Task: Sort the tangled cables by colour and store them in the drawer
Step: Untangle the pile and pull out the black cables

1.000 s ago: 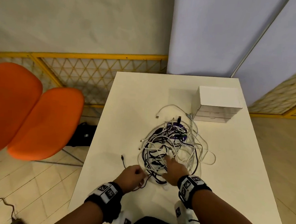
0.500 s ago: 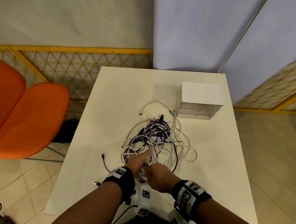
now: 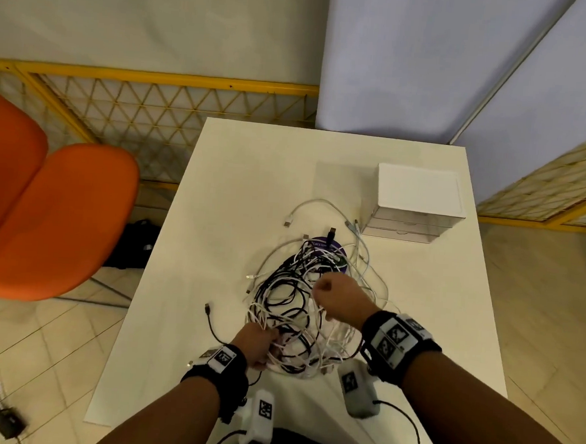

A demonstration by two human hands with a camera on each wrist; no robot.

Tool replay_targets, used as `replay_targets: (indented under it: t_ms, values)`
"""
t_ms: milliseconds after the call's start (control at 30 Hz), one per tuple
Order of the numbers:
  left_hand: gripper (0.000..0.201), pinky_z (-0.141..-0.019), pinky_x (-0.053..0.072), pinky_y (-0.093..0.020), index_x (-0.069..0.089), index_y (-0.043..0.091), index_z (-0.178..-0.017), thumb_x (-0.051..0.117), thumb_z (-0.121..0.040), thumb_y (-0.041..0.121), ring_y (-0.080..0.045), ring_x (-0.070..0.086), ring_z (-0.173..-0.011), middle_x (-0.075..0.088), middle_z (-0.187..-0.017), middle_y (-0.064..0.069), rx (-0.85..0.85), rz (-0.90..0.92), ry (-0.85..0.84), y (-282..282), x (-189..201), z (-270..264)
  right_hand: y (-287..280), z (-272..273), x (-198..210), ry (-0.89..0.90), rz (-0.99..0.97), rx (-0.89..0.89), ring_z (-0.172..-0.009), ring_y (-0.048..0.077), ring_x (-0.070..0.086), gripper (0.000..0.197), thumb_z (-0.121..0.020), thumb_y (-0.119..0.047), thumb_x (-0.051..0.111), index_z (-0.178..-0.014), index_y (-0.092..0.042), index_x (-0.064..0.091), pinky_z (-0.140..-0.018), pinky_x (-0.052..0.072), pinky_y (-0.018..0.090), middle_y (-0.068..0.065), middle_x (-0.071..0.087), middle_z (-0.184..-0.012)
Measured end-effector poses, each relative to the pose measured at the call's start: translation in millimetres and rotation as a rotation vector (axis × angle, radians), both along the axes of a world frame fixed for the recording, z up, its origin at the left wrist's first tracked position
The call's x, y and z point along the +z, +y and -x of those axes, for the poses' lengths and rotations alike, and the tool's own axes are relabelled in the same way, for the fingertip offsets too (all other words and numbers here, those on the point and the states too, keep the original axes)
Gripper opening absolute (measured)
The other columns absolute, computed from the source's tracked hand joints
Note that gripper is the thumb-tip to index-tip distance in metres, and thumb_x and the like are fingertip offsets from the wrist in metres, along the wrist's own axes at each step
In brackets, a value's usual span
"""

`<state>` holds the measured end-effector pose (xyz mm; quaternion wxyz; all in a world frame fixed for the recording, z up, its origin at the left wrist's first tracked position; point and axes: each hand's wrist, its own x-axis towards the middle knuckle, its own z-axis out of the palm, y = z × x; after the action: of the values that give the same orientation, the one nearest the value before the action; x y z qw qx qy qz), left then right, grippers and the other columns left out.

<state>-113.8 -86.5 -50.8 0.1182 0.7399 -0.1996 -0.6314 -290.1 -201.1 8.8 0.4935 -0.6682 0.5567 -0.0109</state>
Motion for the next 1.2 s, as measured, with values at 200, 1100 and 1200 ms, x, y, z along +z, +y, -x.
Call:
replay_targets:
  t_ms: [200,1100,1200]
  values:
    - [0.03,-0.044,0.042,-0.019,0.069,0.005,-0.083,0.053,-0.094,0.028,-0.018,0.064,-0.053,0.072,-0.071,-0.007,-0.246,-0.044,-0.075,6,8,-24,-48,-33,-32,0.293,0.1,-0.119,-0.092,0.03,0.062,0.023,-0.087,-0.017,0.05,-0.103,-0.004,0.061,-0.071,0.046,0.031,0.013,0.066,-0.103]
    - [0.044,-0.04,0.03,-0.017,0.05,0.011,-0.061,0.069,-0.087,0.041,-0.015,0.039,-0.03,0.044,-0.038,0.002,-0.062,-0.088,-0.123,6,27,-70,-98,-40,-65,0.347,0.137,-0.2,-0.088,0.028,0.06,0.011,-0.088,-0.022,0.062,-0.094,-0.014,0.059,-0.07,0.043,0.028,0.005,0.062,-0.092]
    - [0.041,-0.043,0.03,-0.018,0.053,0.009,-0.062,0.064,-0.09,0.037,-0.018,0.044,-0.033,0.047,-0.04,0.001,-0.11,-0.04,-0.131,-3,42,-72,-90,-29,-61,0.192,0.161,-0.197,-0.079,0.027,0.056,0.015,-0.087,-0.018,0.065,-0.081,-0.013,0.052,-0.069,0.043,0.033,0.005,0.058,-0.08]
